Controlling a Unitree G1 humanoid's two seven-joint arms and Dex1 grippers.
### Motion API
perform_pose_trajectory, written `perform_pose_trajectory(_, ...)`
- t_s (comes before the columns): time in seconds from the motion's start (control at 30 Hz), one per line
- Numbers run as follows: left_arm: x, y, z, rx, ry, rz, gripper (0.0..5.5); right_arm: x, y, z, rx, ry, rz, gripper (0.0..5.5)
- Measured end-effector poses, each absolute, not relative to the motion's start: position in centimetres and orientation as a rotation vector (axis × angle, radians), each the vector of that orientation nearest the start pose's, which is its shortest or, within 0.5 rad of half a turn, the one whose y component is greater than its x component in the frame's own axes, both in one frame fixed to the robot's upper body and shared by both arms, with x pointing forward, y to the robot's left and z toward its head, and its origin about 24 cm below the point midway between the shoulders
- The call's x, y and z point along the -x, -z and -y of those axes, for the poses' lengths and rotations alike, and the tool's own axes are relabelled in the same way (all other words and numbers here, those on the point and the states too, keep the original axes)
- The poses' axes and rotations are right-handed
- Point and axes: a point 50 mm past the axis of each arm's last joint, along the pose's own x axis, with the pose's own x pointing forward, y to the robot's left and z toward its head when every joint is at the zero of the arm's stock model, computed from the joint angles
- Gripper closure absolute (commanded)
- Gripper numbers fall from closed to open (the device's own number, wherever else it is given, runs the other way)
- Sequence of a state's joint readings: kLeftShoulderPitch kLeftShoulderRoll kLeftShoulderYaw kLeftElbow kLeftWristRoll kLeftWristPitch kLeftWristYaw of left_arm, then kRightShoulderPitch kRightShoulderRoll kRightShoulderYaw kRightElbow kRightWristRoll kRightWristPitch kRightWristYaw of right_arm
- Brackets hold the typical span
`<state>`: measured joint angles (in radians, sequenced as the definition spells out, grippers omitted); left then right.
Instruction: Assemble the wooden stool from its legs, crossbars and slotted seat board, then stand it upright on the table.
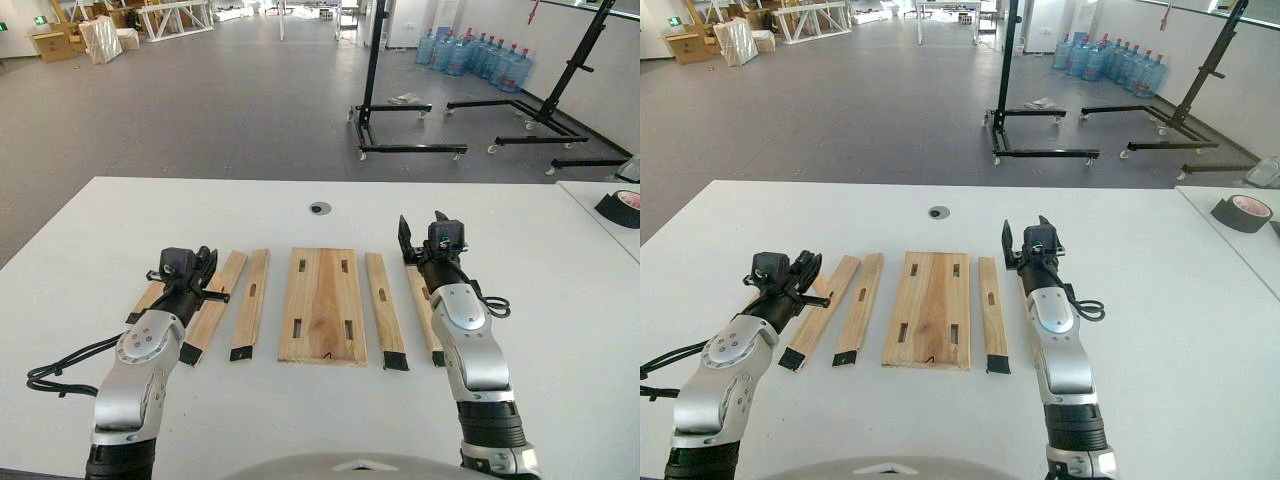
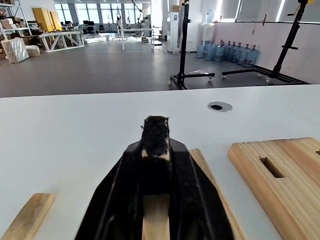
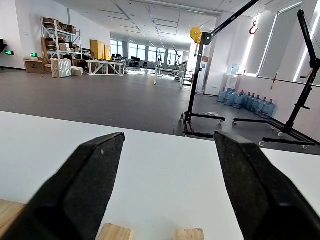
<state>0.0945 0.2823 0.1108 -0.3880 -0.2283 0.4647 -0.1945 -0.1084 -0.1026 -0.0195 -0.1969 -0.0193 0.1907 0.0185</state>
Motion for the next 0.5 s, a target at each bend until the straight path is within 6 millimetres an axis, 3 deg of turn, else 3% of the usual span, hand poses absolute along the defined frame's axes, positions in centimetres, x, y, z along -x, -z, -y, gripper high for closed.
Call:
perform_pose_trajectory(0.23,-23.0,-7.7,-20.1,-0.051,0.144,-0.166,5.11,-27.1,-9.8,16.0,0.126,-0.035,0.112,2.21)
perform_pose_trajectory(0.3,-23.1,-7.7,-20.1,-0.053,0.139,-0.173,4.59,-27.1,-9.7,16.0,0.131,-0.035,0.111,2.21)
perform_pose_trajectory(0.37,-22.3,-5.2,-20.2,-0.027,0.125,-0.309,4.36,-27.2,-9.6,16.0,0.135,-0.034,0.112,2.21)
perform_pose_trajectory(0.43,-22.4,-5.6,-20.2,-0.028,0.123,-0.284,3.99,-27.2,-9.3,15.9,0.142,-0.036,0.101,2.21)
perform_pose_trajectory(0.5,-23.0,-7.0,-19.8,-0.034,0.140,-0.201,3.99,-27.2,-9.4,15.7,0.145,-0.044,0.108,2.21)
